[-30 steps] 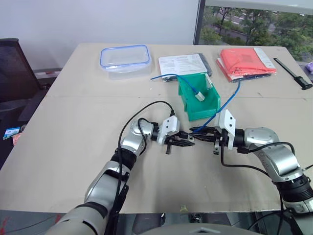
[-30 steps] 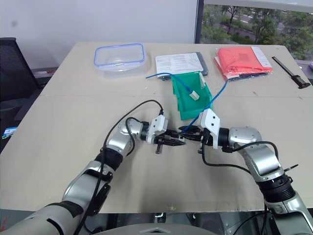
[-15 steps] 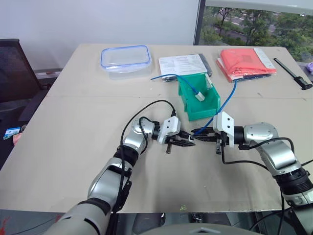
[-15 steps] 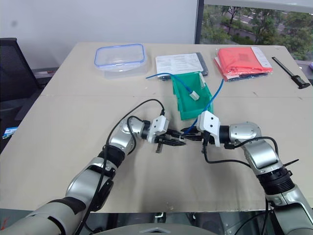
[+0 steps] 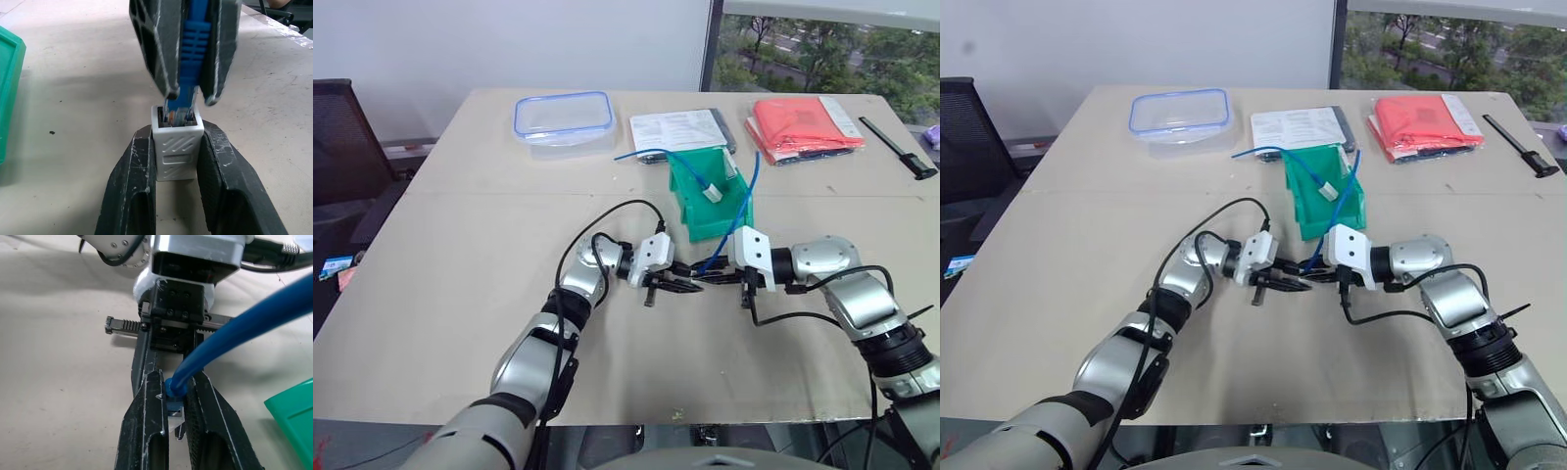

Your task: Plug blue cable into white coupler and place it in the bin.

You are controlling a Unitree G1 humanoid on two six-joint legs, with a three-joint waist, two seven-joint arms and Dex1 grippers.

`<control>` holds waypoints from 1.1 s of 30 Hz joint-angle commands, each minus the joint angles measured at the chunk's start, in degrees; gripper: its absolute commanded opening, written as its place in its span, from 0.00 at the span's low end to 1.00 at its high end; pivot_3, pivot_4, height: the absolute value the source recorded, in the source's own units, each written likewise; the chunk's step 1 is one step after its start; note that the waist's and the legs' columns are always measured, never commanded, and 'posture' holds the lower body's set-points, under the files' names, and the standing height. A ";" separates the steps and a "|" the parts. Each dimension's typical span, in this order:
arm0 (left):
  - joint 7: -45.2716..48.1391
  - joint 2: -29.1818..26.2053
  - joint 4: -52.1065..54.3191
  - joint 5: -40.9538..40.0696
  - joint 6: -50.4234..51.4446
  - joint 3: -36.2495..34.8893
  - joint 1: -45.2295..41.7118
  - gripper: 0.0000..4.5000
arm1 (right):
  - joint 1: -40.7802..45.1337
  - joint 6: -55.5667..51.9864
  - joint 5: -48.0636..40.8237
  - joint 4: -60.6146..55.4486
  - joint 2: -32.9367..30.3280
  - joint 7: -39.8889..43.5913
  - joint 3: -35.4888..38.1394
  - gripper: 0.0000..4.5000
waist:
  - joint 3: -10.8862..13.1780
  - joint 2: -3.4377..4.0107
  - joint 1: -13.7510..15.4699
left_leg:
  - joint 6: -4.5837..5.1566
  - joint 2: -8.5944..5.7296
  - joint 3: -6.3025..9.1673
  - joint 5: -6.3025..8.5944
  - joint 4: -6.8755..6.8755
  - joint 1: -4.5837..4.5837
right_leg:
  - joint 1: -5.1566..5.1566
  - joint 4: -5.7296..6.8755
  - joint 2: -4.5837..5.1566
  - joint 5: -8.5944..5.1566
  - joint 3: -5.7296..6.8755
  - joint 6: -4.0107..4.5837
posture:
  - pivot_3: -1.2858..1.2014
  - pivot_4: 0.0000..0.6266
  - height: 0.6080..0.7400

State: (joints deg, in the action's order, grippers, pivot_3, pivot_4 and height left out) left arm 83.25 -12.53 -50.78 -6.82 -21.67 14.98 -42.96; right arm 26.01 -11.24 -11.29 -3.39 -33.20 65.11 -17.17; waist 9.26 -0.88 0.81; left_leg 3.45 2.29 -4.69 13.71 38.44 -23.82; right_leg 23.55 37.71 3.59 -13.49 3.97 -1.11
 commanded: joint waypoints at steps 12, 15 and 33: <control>-2.57 0.30 -0.28 2.56 -0.02 -0.58 0.85 0.12 | 0.99 -8.24 -7.26 -0.90 5.43 -3.31 5.07 0.00 | -0.84 -0.33 -0.13 | 0.00 0.08 0.00 0.00 0.01 0.07 | -0.02 0.01 0.15 -0.11 -0.04 0.22 | 0.52 0.24 0.97; -3.29 0.15 0.54 1.79 2.17 -1.50 1.38 0.12 | 2.91 -10.43 -8.84 -3.19 4.05 -1.70 6.76 0.00 | -0.72 -0.20 -0.10 | -0.01 0.09 -0.01 -0.01 0.01 -0.02 | 0.09 0.07 0.24 0.01 -0.05 0.07 | 0.52 0.24 0.97; -39.13 -6.03 70.53 -9.13 59.09 -13.35 15.37 0.68 | 26.96 -23.73 -9.94 19.64 2.45 -7.09 11.40 0.00 | -0.16 0.05 -0.93 | -0.03 0.00 0.18 0.00 -0.13 -0.18 | 0.13 -0.02 0.33 0.01 -0.09 0.04 | 0.52 0.24 0.97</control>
State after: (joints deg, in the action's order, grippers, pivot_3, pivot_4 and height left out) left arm 48.16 -18.20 13.78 -14.40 31.11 2.58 -26.82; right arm 49.58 -36.71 -23.26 11.35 -31.13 58.12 -5.38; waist 9.10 -0.83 -0.12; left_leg 3.42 2.28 -4.57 13.70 38.30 -24.00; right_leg 23.69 37.68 3.83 -13.48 3.86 -1.08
